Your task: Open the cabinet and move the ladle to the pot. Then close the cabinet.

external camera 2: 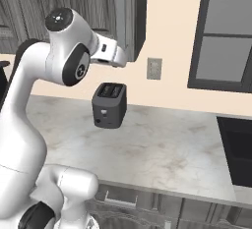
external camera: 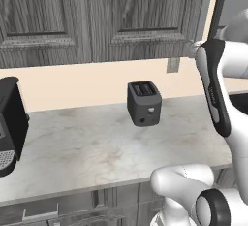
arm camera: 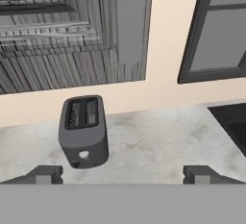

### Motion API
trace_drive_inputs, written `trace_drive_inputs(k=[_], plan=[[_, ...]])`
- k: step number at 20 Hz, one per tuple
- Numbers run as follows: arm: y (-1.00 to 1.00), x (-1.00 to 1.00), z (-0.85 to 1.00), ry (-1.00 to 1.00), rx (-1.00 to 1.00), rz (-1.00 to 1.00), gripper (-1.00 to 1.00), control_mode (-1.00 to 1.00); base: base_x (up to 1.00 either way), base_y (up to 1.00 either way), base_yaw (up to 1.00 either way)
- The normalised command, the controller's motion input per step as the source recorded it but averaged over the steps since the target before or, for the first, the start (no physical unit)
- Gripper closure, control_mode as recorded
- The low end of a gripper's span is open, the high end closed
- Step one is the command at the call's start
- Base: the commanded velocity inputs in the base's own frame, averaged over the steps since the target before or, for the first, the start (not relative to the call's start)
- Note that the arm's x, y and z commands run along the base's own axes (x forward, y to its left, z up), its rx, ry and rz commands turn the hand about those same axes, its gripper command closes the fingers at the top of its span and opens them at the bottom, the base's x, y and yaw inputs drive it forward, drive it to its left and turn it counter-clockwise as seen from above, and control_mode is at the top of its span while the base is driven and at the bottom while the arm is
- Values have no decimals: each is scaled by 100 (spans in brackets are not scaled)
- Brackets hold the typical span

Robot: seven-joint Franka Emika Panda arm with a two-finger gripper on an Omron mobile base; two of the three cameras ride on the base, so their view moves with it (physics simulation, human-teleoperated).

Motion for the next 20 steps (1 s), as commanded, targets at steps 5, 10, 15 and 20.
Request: trace_drive_inputs(k=[5,10,15,20], plan=[[-9,33,17,-7,0,0,-100,-100,0,0,0],[-15,19,22,-3,0,0,-100,-100,0,0,0],[-5,33,14,-4,0,3,-100,-100,0,0,0],[0,38,11,-7,0,5,-100,-100,0,0,0]])
